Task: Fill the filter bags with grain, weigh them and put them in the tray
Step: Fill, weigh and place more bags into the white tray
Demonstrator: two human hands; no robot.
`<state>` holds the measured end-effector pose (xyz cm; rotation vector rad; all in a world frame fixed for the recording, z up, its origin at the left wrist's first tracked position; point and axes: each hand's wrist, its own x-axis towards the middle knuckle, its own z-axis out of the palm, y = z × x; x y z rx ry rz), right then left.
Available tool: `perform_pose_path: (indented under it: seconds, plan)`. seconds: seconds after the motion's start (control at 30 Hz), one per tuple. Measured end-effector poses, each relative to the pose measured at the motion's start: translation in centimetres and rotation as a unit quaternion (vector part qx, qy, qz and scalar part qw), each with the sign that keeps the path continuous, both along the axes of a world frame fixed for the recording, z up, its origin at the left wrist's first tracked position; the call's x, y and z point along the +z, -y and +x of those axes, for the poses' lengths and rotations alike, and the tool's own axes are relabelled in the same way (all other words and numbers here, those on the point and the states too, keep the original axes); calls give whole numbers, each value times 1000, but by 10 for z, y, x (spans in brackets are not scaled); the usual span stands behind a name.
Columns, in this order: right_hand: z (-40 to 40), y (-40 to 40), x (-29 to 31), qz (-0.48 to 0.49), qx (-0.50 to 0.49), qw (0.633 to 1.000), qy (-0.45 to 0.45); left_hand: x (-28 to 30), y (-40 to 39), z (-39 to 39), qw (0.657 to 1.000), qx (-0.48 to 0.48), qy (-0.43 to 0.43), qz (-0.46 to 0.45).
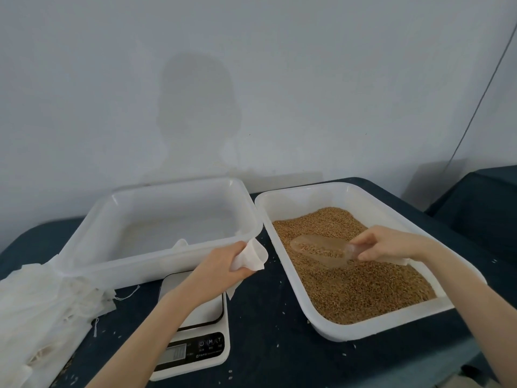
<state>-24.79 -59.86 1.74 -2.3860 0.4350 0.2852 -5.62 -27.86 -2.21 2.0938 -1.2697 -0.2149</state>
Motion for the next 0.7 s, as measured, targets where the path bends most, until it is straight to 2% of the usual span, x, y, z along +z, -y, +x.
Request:
perform_pose_path:
  seconds: [0.27,0.47,0.7]
  plan:
    - [13,-22,27,34,32,996,70,3,3,0,1000,0,-8,15]
    - [28,-44,41,34,95,993,58,10,1,-1,999,-15,-19,21]
    - [37,-59,49,11,110,993,52,17,-4,-5,999,-26,8,41]
